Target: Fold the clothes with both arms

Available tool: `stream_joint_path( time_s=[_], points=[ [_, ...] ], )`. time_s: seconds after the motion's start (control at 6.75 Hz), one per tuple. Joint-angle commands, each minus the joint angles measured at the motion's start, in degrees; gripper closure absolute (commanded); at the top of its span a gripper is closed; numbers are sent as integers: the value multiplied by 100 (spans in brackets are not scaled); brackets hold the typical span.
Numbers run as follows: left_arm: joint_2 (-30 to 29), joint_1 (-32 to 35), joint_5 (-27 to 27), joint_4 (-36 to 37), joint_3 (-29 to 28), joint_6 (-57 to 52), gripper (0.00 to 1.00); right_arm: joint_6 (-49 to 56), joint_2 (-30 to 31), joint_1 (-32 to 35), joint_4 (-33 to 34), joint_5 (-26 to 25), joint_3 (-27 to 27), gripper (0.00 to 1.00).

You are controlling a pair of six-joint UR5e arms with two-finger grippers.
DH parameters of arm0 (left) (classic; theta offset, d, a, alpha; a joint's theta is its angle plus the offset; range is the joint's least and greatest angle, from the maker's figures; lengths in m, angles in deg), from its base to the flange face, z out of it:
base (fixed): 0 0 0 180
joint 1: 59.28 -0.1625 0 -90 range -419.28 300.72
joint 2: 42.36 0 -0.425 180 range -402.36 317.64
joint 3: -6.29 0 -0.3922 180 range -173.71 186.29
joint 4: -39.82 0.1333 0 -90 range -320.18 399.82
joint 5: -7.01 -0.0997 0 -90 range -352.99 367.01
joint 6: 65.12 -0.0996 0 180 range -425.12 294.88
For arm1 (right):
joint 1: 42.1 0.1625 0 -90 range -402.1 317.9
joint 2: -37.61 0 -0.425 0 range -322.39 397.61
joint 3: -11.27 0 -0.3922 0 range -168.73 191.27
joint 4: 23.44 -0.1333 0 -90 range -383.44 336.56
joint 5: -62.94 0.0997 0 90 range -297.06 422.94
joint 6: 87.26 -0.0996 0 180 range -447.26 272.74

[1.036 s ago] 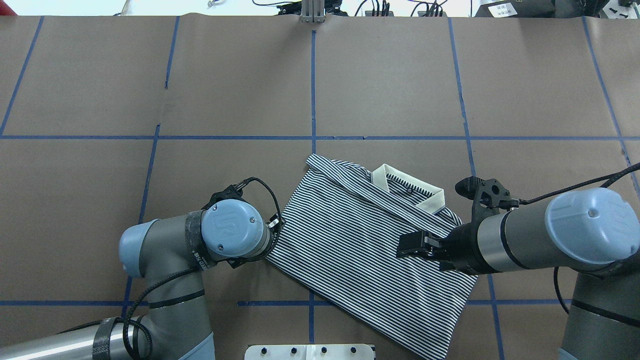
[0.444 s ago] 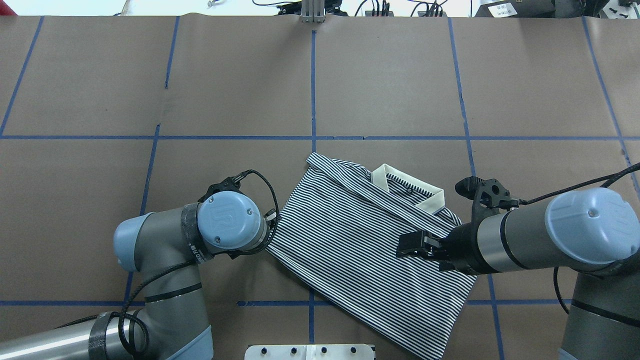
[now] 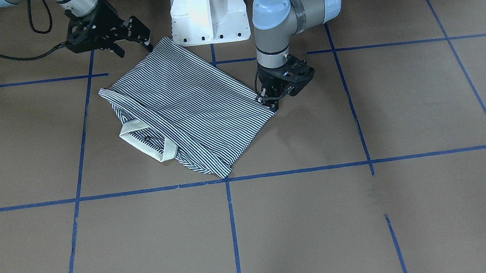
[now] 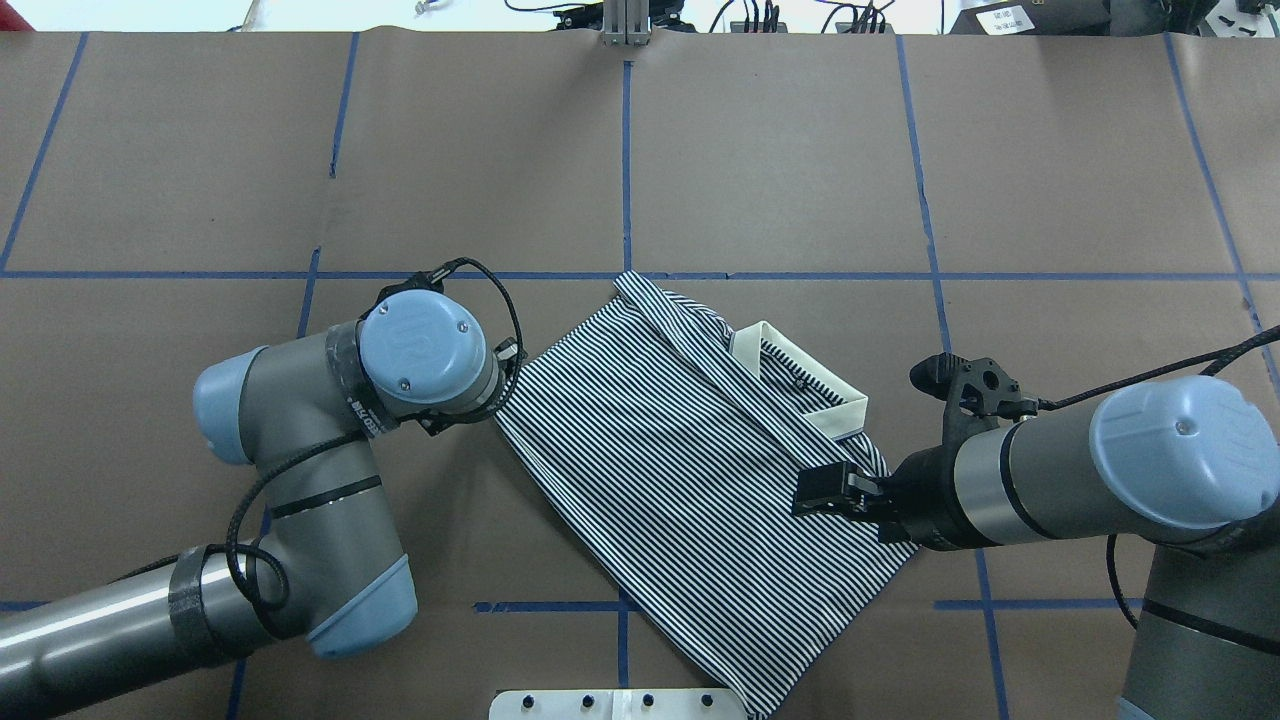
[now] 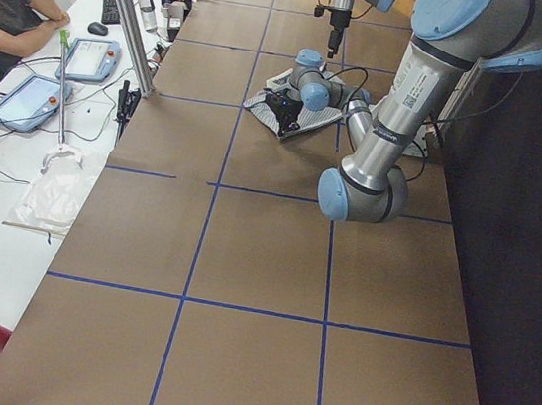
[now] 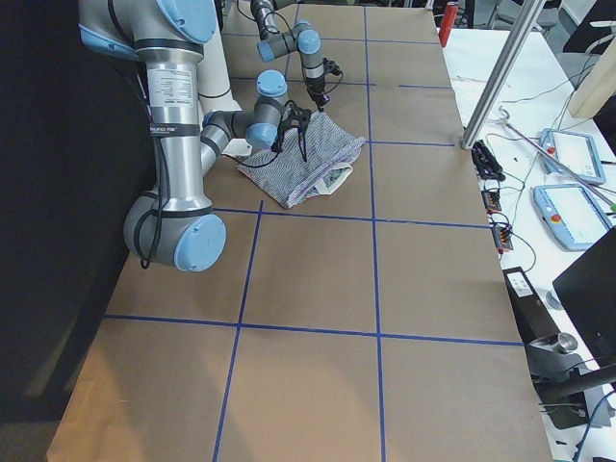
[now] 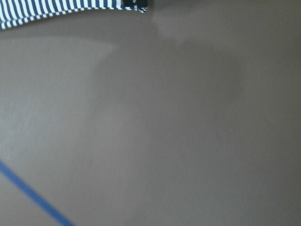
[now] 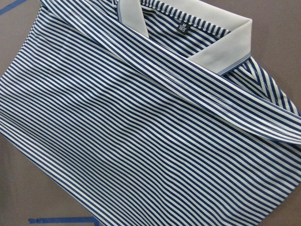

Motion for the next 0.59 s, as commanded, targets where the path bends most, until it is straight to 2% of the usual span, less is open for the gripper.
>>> stream_joint_path(
  time_s=[0.0, 0.3, 0.44],
  points=[
    [-542, 548, -249, -236, -808, -287, 100, 0, 0, -5, 0, 0, 13, 0],
    [-992, 1014, -259, -1033, -1654, -858, 100, 0, 0, -14, 0, 0, 39, 0],
    [-1377, 1147, -268, -1551, -2319, -1052, 100, 0, -17, -14, 0, -9, 65, 0]
  ],
)
